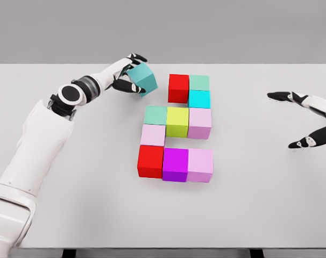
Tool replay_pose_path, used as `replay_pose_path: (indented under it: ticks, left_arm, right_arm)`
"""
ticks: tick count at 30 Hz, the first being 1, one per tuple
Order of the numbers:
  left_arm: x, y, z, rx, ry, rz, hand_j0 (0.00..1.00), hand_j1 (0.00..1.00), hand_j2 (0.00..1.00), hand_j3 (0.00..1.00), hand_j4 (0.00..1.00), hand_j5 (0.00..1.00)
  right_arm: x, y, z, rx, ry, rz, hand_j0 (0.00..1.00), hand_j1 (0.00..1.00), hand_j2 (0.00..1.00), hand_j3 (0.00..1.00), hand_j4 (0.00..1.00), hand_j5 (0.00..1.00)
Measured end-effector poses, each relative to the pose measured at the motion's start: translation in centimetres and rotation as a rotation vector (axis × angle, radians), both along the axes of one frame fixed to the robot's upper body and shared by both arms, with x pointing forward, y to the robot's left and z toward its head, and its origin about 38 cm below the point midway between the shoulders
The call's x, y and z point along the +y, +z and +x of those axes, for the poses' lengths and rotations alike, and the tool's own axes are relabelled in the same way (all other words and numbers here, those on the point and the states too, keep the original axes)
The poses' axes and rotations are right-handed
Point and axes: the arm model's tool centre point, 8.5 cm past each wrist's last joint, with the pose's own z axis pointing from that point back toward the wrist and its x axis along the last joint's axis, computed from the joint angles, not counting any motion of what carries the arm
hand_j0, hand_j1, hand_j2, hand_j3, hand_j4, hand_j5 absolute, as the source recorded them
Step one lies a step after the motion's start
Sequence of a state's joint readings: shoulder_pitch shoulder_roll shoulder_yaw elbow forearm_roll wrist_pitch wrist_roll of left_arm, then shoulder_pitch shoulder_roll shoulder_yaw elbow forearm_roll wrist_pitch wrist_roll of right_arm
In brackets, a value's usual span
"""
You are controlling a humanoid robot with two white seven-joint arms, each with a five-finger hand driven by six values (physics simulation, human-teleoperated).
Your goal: Assemble the squares on the desktop into the number 2
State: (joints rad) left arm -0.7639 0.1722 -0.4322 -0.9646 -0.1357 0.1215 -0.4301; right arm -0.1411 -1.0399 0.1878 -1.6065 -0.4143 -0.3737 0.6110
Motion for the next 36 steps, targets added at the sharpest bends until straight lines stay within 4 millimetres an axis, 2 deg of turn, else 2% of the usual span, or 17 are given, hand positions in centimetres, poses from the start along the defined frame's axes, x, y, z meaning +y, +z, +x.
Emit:
replay_pose_path:
  ticks: [1,5,7,9,16,29,36]
  left_arm:
    - [0.0,0.1,0.1,-0.001,-0.001,0.003,0.4,0.4,0.4,0.4,0.4,0.4]
    - [0.1,0.9,0.8,-0.008,0.006,0.012,0.4,0.4,0.4,0.4,0.4,0.4]
    - [0.3,0.4,0.9,0.009,0.015,0.016,0.4,0.4,0.4,0.4,0.4,0.4]
    - [0.2,-0.1,1.0,0.024,0.023,0.016,0.4,0.4,0.4,0.4,0.4,0.4]
    - [-0.4,0.4,1.8,0.036,0.042,0.004,0.4,0.4,0.4,0.4,0.4,0.4]
    - [-1.1,-1.0,1.4,0.074,0.041,0.001,0.42,0.42,0.42,0.42,0.42,0.42]
    - [-0.8,-0.8,1.4,0.059,0.02,0.036,0.45,0.45,0.45,0.45,0.45,0.45]
  right_arm:
    - [-0.1,0.2,-0.1,-0.014,0.002,0.002,1.0,1.0,1.0,1.0,1.0,1.0]
    - [-0.9,-1.5,-1.9,-0.037,0.041,-0.002,1.0,1.0,1.0,1.0,1.0,1.0]
    - [-1.3,-3.6,-3.2,-0.012,0.058,-0.02,1.0,1.0,1.0,1.0,1.0,1.0]
    - [-1.8,-3.4,-3.3,-0.035,0.062,-0.048,1.0,1.0,1.0,1.0,1.0,1.0]
    - [-3.1,-2.8,-3.0,-0.077,0.036,-0.082,1.0,1.0,1.0,1.0,1.0,1.0]
    - [-2.0,-3.9,-3.3,-0.076,0.063,-0.101,1.0,1.0,1.0,1.0,1.0,1.0]
    - [-1.9,-4.2,-3.3,-0.075,0.066,-0.109,1.0,1.0,1.0,1.0,1.0,1.0]
